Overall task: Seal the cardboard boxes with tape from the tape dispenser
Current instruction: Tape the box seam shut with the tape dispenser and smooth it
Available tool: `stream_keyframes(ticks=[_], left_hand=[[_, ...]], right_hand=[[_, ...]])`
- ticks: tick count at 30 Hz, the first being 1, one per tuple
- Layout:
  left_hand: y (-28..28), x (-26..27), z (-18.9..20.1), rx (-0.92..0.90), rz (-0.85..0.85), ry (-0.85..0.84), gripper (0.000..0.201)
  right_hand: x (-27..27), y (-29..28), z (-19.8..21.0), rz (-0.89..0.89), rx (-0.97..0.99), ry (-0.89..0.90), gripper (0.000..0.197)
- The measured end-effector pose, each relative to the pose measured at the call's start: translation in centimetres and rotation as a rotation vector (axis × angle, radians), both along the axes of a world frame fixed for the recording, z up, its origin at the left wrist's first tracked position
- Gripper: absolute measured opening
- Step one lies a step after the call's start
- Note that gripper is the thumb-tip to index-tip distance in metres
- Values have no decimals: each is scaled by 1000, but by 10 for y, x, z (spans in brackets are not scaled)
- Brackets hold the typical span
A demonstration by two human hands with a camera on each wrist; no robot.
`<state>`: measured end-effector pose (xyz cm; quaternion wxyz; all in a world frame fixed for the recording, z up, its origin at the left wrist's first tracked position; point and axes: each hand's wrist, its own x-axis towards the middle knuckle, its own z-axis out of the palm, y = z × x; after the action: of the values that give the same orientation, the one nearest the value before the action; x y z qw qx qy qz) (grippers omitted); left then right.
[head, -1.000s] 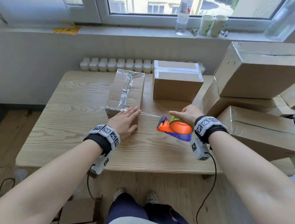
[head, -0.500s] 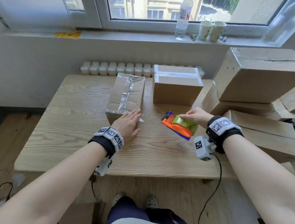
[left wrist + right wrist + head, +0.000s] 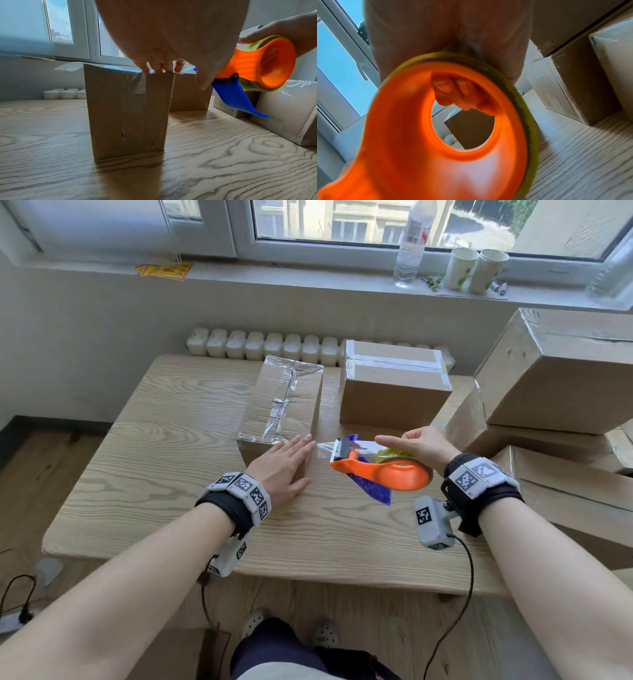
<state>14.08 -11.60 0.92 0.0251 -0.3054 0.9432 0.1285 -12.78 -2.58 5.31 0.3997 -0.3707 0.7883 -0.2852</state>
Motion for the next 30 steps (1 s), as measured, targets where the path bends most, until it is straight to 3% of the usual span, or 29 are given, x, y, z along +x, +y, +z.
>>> stream_keyframes(ticks=[9,18,24,30], left_hand=[[1,1,-3,-12,-11,-10,74],[1,1,-3,-16,-7,-29,76],[3,-7,-1,5,14,-31,76],[2,-10,-1,16,16,-46,79]], right_hand=[[2,-1,-4,63,-5,9,53],[14,0,3,77,-50,-116,25],[19,-7,-7,-20,-133,-37,51],[21,-7,-10,-70,-238,-64,47]])
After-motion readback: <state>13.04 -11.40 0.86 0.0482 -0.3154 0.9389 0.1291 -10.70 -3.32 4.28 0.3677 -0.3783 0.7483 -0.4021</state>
